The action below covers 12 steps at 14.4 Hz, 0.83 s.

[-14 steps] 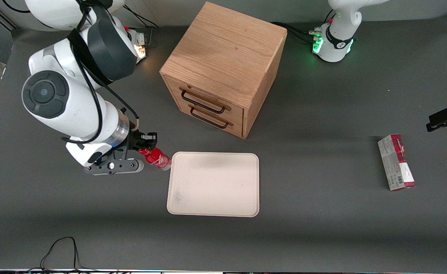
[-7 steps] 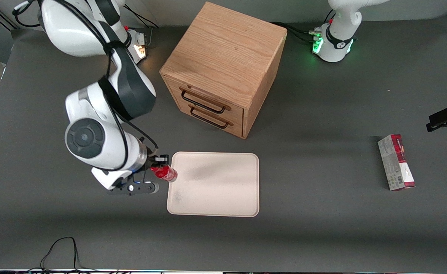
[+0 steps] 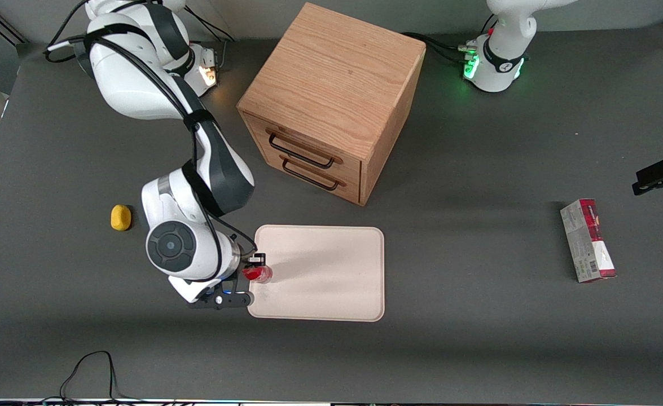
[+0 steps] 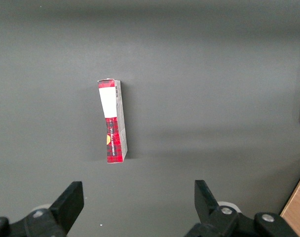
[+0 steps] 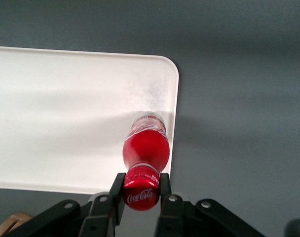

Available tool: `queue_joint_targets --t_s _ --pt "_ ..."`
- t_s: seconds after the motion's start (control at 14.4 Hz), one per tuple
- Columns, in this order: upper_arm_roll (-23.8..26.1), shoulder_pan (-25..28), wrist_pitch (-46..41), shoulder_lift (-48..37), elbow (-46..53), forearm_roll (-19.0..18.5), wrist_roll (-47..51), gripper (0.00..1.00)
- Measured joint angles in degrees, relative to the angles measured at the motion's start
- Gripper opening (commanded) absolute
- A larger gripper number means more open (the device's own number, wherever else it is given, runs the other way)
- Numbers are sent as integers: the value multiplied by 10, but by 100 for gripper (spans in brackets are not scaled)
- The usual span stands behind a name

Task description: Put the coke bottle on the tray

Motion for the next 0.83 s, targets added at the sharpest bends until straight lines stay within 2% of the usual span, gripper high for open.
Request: queue_joint_targets --t_s 0.35,0.42,0.49,0.55,0.83 --pt "0 0 12 18 0 -4 0 0" --pt "0 0 13 20 0 -4 0 3" --pt "0 0 15 21 1 -4 0 62" --pt "-1 0 17 21 2 -4 1 100" --pt "-1 0 21 21 8 -5 3 100"
